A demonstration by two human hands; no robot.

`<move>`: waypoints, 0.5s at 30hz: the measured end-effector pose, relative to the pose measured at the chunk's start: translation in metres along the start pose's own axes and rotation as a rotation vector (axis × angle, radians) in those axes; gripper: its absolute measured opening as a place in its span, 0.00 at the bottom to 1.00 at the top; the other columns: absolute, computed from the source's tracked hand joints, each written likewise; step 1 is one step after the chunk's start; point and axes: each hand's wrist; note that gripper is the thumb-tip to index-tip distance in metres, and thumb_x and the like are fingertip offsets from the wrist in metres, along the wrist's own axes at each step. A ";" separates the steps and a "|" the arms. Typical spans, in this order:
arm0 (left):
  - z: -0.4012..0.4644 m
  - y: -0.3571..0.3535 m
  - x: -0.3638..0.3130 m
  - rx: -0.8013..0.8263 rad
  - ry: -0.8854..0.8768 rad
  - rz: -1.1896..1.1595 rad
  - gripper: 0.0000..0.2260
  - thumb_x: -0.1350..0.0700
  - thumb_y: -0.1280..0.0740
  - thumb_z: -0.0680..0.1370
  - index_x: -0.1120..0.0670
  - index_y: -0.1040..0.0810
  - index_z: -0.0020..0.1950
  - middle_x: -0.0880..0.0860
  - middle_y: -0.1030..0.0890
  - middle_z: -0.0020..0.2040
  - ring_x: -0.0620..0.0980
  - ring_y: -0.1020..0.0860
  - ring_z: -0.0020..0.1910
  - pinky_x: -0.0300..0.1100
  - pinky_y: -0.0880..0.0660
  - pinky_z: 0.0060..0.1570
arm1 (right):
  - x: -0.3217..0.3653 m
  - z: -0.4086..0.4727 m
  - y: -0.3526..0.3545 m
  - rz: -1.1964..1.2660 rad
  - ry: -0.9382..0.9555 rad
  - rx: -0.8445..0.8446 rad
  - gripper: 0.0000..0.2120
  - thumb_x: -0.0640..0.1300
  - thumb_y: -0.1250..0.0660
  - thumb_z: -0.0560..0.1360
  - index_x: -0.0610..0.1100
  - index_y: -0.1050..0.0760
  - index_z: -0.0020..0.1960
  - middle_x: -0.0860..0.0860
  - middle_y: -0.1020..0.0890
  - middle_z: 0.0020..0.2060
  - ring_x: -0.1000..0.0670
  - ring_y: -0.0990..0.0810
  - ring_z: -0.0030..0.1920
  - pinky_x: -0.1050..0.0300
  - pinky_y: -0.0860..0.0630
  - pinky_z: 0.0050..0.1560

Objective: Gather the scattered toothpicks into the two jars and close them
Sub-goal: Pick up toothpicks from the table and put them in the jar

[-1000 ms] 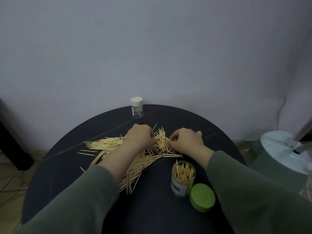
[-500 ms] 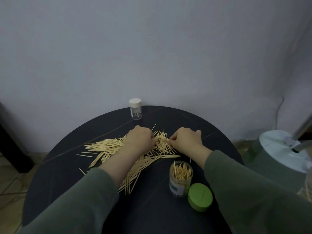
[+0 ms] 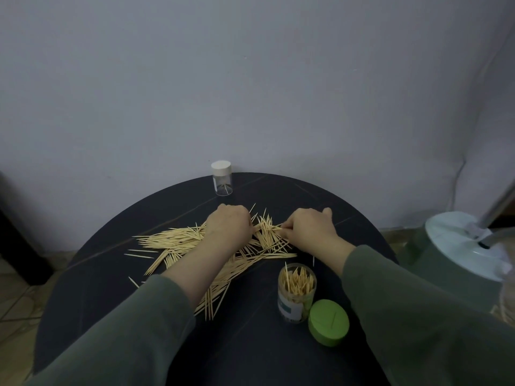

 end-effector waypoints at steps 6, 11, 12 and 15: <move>-0.002 0.004 -0.002 0.006 0.013 0.029 0.10 0.51 0.35 0.79 0.53 0.20 0.58 0.54 0.19 0.53 0.53 0.23 0.54 0.49 0.22 0.51 | -0.006 -0.011 0.010 -0.079 0.113 -0.045 0.12 0.55 0.39 0.80 0.55 0.20 0.58 0.57 0.17 0.52 0.52 0.22 0.53 0.44 0.42 0.66; -0.007 0.008 0.000 -0.005 -0.029 0.099 0.11 0.56 0.38 0.80 0.54 0.21 0.60 0.54 0.20 0.55 0.53 0.26 0.56 0.48 0.24 0.50 | -0.008 -0.017 0.013 -0.119 0.174 -0.056 0.12 0.55 0.37 0.79 0.55 0.20 0.58 0.58 0.17 0.52 0.52 0.23 0.55 0.44 0.42 0.67; -0.008 0.009 -0.001 -0.010 -0.041 0.112 0.11 0.56 0.38 0.80 0.55 0.22 0.60 0.54 0.20 0.55 0.53 0.26 0.57 0.48 0.25 0.50 | -0.009 -0.018 0.014 -0.128 0.181 -0.056 0.12 0.55 0.37 0.79 0.55 0.20 0.58 0.58 0.18 0.52 0.52 0.23 0.55 0.44 0.41 0.67; -0.014 0.010 -0.001 -0.024 -0.098 0.144 0.11 0.57 0.39 0.81 0.56 0.24 0.62 0.55 0.22 0.57 0.53 0.28 0.58 0.47 0.26 0.51 | -0.010 -0.021 0.020 -0.149 0.204 -0.036 0.13 0.55 0.37 0.79 0.55 0.21 0.60 0.58 0.18 0.53 0.52 0.24 0.57 0.44 0.42 0.67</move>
Point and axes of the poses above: each hand's wrist, its own z-axis towards the middle knuckle, its own y-axis out of the back of the hand, x = y × z
